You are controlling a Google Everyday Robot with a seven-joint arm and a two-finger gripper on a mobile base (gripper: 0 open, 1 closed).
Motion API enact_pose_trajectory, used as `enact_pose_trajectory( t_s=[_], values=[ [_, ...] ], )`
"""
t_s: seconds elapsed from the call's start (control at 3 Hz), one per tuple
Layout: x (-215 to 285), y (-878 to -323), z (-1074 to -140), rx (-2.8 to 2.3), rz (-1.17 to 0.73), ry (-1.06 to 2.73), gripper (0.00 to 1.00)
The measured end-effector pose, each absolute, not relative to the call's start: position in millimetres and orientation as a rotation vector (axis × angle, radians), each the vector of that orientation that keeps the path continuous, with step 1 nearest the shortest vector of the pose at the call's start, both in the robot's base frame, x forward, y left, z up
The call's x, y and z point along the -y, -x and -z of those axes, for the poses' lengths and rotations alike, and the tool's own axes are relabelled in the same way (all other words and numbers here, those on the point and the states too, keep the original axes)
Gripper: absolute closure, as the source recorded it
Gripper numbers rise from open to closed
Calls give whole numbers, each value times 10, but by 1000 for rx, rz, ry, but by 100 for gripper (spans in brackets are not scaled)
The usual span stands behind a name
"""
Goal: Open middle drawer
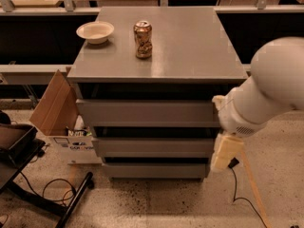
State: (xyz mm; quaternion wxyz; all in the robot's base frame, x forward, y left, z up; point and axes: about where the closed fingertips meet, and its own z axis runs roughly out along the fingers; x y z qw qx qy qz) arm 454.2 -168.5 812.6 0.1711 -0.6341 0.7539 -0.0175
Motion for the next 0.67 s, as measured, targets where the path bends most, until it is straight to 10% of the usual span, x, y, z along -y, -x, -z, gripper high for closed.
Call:
enact_pose_trajectory(
  t_s=[0.67],
  values=[
    [1181, -4962, -6821, -2058, 72, 1863, 0]
  ],
)
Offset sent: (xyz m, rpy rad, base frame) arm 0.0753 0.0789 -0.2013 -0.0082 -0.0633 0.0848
